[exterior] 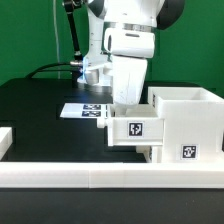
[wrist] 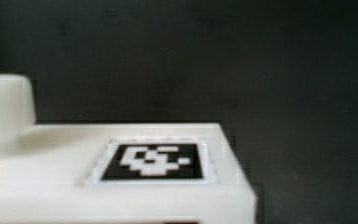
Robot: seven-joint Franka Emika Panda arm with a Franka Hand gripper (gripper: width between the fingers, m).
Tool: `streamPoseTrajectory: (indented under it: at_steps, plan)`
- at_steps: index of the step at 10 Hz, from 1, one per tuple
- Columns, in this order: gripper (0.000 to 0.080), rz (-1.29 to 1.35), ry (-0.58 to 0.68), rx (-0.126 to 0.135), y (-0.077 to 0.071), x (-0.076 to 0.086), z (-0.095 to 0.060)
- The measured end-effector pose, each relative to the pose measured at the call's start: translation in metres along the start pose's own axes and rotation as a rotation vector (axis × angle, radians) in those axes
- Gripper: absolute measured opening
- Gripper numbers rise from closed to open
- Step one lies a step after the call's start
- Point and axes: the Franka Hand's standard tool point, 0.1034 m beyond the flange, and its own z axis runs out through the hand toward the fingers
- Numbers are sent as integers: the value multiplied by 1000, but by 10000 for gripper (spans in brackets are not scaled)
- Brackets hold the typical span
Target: Assemble drawer
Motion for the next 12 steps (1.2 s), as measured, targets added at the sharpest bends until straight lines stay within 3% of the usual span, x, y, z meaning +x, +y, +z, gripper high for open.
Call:
streamPoseTrajectory:
  at_steps: [2,3,8,12]
  plan:
    - [42,-19,-9,2,0,-1,0]
    - [44,-22,-18,28,-1,-2,-1]
    - [44,-12,-20,36,-1,-2,0]
    - [44,35,-18,33,1,7,0]
